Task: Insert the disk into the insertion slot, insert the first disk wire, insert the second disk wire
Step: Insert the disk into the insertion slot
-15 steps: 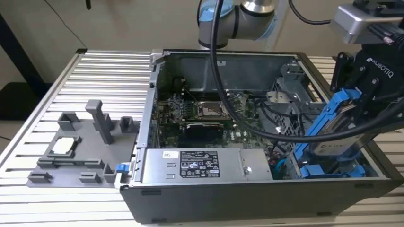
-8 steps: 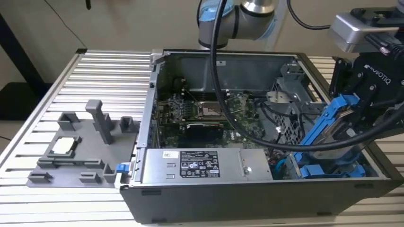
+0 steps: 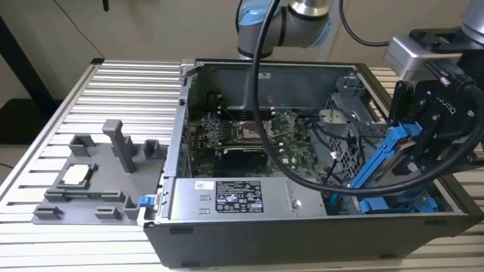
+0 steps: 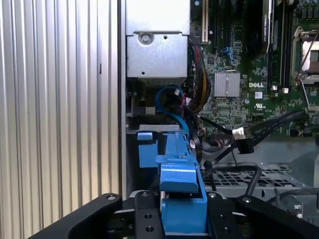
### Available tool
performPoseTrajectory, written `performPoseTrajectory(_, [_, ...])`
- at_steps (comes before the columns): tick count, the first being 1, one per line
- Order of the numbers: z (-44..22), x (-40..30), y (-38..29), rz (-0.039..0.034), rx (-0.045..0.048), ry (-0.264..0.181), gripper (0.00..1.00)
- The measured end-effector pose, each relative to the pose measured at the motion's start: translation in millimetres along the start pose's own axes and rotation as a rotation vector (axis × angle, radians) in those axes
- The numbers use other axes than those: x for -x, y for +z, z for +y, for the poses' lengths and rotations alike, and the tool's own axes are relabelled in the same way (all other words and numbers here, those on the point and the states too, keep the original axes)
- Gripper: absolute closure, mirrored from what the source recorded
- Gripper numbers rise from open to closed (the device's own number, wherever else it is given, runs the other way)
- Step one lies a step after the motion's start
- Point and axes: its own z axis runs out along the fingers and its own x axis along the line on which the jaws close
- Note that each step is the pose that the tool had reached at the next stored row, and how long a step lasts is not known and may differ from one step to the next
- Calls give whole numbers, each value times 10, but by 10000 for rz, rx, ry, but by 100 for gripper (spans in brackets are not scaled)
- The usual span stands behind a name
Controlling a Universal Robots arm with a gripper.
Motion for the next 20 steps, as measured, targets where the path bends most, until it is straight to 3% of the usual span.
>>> performPoseTrajectory(8, [0,0,132,1,-2,-8,67])
performPoseTrajectory(18, [0,0,134,2,-1,-8,66])
performPoseTrajectory(19, [0,0,135,1,-2,-8,60])
performPoseTrajectory(20, [0,0,135,0,-2,-8,60])
